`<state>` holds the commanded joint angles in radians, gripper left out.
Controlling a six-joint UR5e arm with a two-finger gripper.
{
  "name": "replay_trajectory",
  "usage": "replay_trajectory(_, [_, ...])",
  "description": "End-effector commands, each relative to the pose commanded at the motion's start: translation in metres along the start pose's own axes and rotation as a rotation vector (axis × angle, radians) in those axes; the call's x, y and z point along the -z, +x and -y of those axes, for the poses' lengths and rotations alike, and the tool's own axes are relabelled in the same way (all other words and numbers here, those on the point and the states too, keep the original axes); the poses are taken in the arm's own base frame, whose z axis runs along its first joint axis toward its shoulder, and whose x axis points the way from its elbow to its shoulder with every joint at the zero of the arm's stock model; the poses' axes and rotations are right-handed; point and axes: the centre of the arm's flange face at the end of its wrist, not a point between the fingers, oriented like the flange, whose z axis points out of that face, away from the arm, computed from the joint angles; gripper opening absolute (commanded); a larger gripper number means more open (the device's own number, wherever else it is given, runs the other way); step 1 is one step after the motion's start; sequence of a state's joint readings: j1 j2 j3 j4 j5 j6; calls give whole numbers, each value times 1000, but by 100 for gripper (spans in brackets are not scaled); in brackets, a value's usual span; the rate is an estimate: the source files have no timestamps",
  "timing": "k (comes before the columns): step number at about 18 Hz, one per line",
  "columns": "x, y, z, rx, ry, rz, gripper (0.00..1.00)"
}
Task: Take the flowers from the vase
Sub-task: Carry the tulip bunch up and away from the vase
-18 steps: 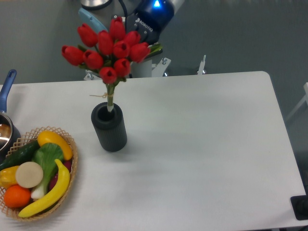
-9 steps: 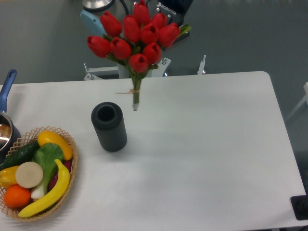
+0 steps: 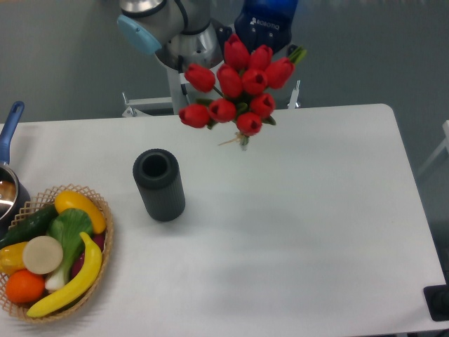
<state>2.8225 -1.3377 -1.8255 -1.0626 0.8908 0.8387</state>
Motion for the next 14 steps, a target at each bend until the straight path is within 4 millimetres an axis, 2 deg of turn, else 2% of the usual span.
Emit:
replay_trajectory(5, [2,2,-15,-107,-243,15,0])
replay_trajectory(7, [-4,2,-19,-118,-307,19,0])
replay_trajectory(11, [-57,11,-25,-174,-436,-33,0])
replay_trajectory(14, [-80,21,-20,-247,-564,-13,2])
